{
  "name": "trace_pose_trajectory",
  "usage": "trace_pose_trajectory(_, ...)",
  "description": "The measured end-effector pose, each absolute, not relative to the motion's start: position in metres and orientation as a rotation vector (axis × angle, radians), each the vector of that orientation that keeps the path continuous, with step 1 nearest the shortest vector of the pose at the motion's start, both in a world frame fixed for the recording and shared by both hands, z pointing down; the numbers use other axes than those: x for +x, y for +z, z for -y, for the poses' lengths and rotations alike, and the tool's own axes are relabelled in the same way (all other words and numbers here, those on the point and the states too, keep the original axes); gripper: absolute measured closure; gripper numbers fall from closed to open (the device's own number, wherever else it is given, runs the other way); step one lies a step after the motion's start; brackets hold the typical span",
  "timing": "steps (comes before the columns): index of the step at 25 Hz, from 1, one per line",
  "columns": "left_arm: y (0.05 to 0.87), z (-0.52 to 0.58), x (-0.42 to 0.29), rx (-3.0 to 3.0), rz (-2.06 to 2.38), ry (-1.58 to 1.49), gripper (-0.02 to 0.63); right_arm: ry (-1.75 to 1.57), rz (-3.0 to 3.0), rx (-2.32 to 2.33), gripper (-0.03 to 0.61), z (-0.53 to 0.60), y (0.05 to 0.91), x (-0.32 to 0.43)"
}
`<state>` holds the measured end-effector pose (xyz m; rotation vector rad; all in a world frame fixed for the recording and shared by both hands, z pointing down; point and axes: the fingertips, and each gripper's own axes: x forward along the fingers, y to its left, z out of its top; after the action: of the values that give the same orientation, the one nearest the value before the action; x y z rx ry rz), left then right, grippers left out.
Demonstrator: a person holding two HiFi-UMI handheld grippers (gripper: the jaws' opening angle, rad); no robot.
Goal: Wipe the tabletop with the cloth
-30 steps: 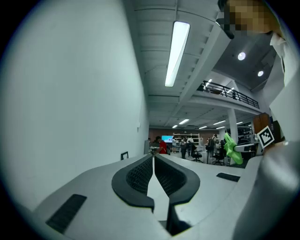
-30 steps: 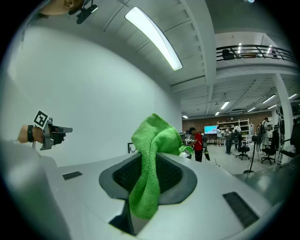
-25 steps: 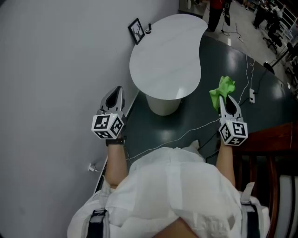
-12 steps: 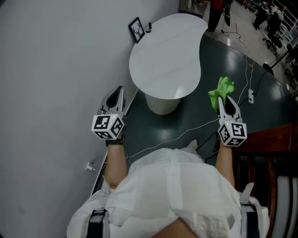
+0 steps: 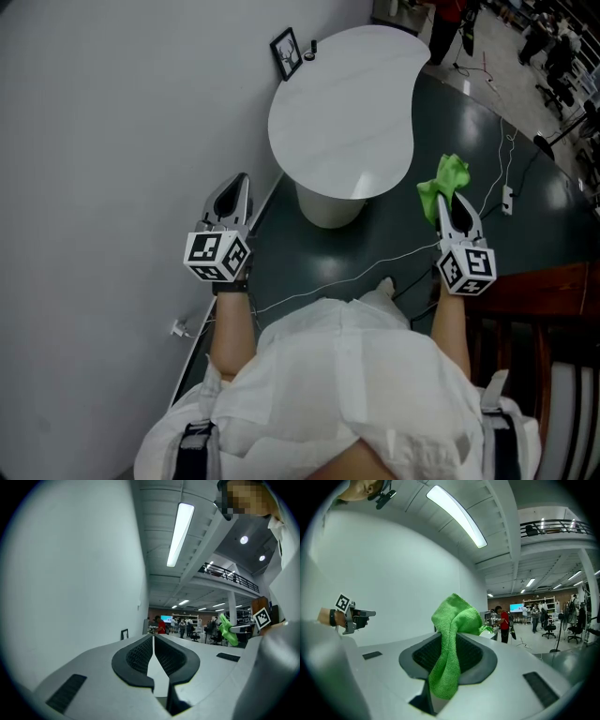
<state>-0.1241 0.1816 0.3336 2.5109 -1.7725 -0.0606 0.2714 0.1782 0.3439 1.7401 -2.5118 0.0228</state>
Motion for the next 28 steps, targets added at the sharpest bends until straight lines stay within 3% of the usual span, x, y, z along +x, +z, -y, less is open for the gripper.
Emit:
trace_pose_trajectory(11,0.355,-0.157,-0.128,2.468,1.757,-0.078,0.588,0.059,2.514,1.657,0.495,-0.146,0.353,0.256)
trace_pose_trajectory(28,0.366,0.056,-0.078,2.530,1.659,0.082,0.588,0.229,2.605,1.383,0.495,0.098,0.408,0.226)
